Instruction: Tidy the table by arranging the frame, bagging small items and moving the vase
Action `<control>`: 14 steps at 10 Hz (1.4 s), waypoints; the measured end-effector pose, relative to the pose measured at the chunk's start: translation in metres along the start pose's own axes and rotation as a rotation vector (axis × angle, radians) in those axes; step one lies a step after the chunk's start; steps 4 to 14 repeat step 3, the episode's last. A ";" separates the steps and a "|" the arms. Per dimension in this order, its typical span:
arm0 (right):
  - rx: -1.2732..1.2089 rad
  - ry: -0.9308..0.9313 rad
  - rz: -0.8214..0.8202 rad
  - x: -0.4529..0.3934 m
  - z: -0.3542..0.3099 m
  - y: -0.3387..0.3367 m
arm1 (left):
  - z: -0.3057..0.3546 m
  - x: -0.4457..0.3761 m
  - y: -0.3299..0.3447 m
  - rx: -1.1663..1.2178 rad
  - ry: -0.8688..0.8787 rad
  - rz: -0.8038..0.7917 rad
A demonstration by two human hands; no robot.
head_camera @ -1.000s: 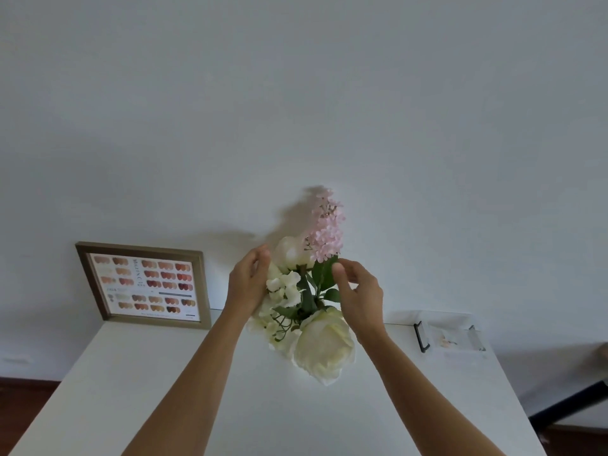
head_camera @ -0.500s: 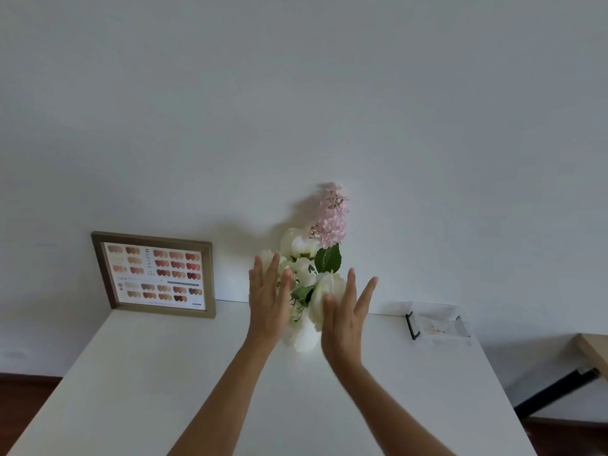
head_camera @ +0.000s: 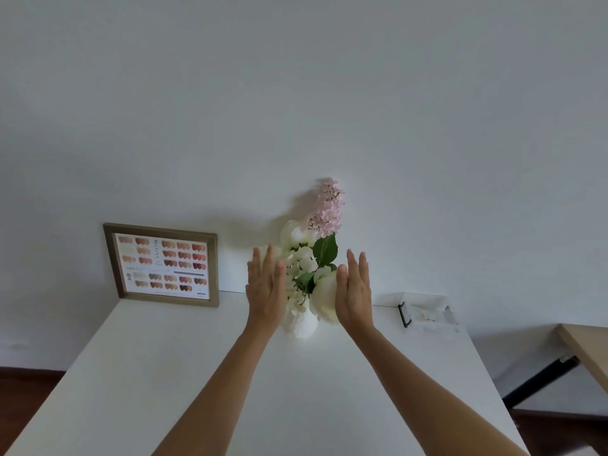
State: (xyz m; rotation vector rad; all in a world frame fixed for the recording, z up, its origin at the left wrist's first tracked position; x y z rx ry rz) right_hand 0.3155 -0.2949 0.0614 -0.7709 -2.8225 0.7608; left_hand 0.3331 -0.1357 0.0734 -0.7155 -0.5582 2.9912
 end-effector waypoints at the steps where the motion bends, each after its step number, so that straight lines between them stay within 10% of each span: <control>1: -0.031 -0.028 -0.014 0.014 0.001 -0.014 | 0.011 0.012 -0.013 0.027 -0.010 0.104; 14: -0.043 -0.020 -0.046 0.049 0.046 -0.041 | 0.015 0.075 -0.028 0.000 -0.070 0.280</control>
Point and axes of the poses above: each hand's wrist, its own x-axis away from the middle knuckle, its own y-axis out of the palm, z = x × y, the point moved 1 cm from there along -x, towards the middle knuckle, and after that the axes turned 15 degrees about y, right-handed, at the moved point
